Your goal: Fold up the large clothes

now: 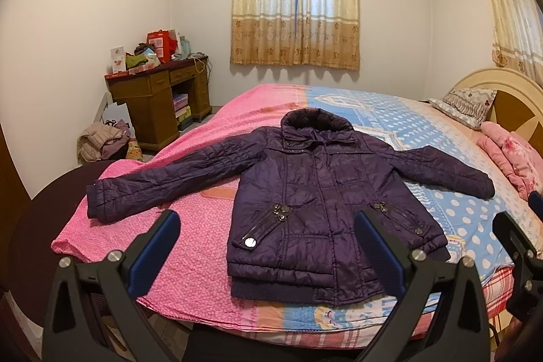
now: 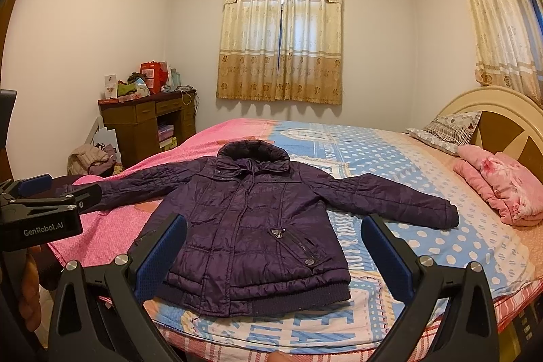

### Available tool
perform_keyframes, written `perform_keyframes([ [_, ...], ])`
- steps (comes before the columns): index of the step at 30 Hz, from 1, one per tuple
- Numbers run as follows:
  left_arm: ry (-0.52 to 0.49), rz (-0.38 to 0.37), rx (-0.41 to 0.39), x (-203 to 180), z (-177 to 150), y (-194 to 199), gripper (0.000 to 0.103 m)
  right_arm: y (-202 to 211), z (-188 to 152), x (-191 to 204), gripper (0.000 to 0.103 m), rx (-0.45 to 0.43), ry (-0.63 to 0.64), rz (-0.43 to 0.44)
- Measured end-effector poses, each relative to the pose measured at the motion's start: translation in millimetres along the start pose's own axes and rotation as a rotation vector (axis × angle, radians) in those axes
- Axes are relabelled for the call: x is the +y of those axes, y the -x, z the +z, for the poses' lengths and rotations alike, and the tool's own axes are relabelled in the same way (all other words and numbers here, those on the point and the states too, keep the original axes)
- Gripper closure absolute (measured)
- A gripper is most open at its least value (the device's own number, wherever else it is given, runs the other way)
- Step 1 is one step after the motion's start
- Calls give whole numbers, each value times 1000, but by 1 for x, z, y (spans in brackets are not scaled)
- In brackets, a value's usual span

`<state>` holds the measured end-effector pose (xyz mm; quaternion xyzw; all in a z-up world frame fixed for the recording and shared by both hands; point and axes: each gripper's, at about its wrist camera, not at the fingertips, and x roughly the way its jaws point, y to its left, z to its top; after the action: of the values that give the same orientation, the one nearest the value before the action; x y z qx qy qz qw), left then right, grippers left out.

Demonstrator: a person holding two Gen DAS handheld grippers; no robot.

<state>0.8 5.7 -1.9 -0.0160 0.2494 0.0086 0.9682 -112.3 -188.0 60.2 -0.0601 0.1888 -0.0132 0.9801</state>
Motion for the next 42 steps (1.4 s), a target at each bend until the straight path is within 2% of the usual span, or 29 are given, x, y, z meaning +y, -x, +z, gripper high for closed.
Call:
perform_keyframes([
  [42,-4,0,2,-3,-1,-1,0,-2,-7,7,1,5,8,15],
])
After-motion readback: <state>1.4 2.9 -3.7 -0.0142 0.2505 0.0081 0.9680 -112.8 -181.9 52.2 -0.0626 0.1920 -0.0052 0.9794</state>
